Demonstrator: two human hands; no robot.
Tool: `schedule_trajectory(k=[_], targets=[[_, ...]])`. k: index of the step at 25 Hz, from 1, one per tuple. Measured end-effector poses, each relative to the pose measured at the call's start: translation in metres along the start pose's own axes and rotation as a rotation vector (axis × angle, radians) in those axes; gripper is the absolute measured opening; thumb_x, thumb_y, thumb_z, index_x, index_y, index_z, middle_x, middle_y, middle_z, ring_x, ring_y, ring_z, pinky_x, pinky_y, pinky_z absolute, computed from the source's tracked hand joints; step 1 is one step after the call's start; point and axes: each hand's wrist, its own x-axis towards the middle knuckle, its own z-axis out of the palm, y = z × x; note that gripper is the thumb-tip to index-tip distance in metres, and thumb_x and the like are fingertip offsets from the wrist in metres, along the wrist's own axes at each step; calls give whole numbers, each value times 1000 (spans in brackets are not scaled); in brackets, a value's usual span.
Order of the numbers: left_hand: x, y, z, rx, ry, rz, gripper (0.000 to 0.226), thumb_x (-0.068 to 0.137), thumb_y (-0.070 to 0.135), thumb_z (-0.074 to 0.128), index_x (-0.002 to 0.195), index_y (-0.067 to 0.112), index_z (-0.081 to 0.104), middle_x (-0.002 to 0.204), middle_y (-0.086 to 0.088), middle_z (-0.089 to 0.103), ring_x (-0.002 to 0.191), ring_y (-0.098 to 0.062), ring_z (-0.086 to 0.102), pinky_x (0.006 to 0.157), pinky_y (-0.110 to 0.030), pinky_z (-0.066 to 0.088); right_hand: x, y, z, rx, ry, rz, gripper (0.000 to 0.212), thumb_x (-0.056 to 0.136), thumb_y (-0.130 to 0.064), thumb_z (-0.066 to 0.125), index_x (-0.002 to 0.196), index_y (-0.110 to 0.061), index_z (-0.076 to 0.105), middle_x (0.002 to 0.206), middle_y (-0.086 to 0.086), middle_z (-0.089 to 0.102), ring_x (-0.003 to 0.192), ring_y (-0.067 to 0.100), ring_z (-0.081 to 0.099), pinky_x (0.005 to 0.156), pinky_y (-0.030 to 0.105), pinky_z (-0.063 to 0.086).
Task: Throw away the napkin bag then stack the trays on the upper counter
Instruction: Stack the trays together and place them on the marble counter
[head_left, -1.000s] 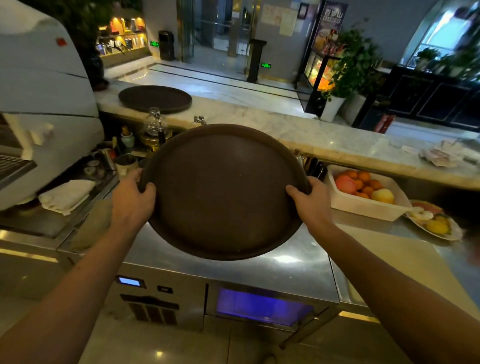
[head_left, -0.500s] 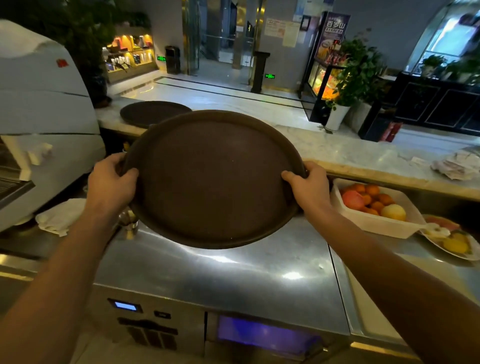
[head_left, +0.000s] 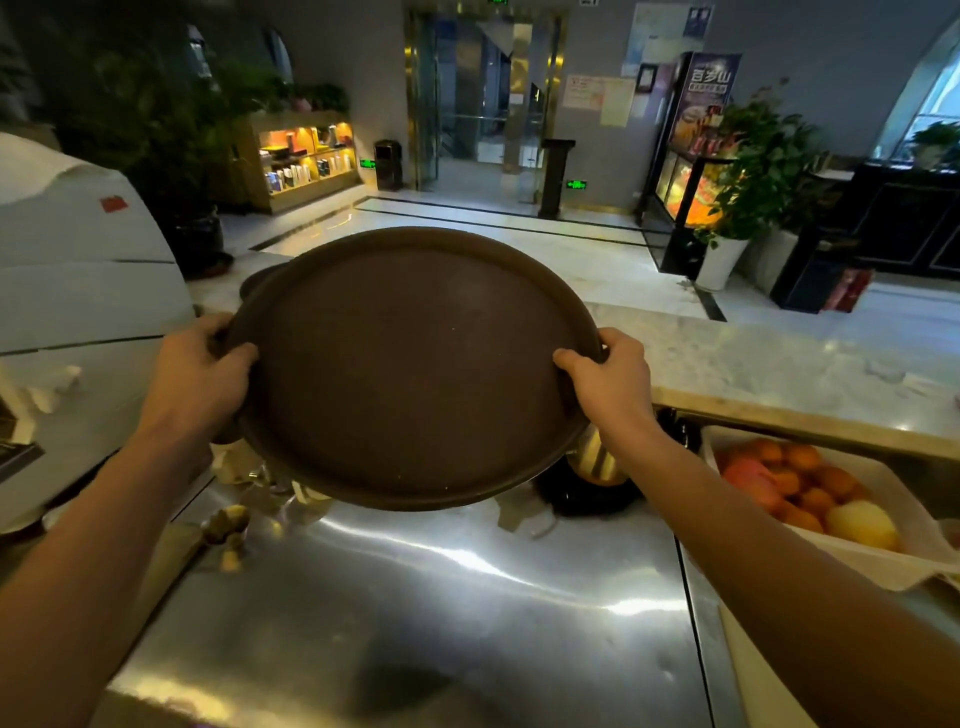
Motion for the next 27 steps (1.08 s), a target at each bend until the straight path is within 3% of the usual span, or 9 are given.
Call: schedule_trajectory(k=[3,7,13,18,23,27], targets=[[18,8,9,31,8,2,36,97,12,51,133,15,55,109,-9,60,92,-24,58,63,-26,44,24,0,7,-4,-11,-7,20,87,-24,66,106,-19,61,99,2,66,88,20,64,76,34,55],[48,11,11,45,45,14,37,96,13,52,132,17,56,113,-13,62,99,-28,59,83,-40,47,52,-7,28,-12,-11,-11,21,87,-25,66,107,-19,61,101,3,67,90,22,65,80,37,57],[109,-2,4,36,35,36,38,96,12,51,134,16,55,108,-9,59,93,-23,57,79,-38,45,82,-29,77,-46,28,-19,28,87,-25,66,113,-15,63,98,-1,64,88,19,64,78,34,56],[186,-18,-9,-26,-4,53,36,96,15,50,130,18,57,111,-3,59,102,-22,56,83,-37,45,115,-60,130,-63,47,-17,29,85,-24,67,112,-14,63,99,3,66,88,21,63,64,24,47],[272,-36,-23,-22,-34,67,37,95,17,51,131,16,57,121,-9,62,107,-28,59,79,-38,52,163,-83,194,-120,63,10,42,81,-30,68,118,-12,61,107,9,69,92,26,67,81,42,58],[332,-53,-22,-44,-62,45,38,91,16,53,129,15,59,121,-13,64,109,-30,61,91,-48,53,202,-93,236,-143,63,43,48,82,-31,69,125,-12,57,112,11,67,93,25,67,77,36,57]])
